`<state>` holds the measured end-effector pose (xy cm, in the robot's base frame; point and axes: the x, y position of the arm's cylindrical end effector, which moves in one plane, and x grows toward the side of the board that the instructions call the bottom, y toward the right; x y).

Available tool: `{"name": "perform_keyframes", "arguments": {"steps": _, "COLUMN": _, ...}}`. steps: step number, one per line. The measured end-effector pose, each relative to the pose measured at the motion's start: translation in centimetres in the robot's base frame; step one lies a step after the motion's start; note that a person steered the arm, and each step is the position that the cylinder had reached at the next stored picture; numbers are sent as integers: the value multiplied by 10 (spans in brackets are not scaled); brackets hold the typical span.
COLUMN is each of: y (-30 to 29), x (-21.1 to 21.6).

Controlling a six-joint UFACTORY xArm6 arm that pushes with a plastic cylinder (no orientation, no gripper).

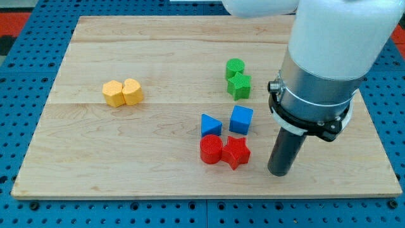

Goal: Move the red blocks to the bottom left of the board

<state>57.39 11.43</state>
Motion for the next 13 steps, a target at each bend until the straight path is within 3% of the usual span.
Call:
{"name": "perform_keyframes", "arguments": {"steps": 5, "y": -198, "x": -55}}
{"name": "perform_keyframes", "arguments": {"steps": 7, "y": -152, "x": -27}}
{"name": "perform_keyframes", "arguments": {"steps": 8, "y": -194, "x": 1}}
{"name": "perform_keyframes", "arguments": {"steps": 9, "y": -236, "x": -34}}
{"name": "perform_keyframes", "arguments": {"steps": 12, "y": -264, "x": -85}}
{"name": "perform_keyframes", "arguments": {"steps": 13, "y": -311, "x": -51}}
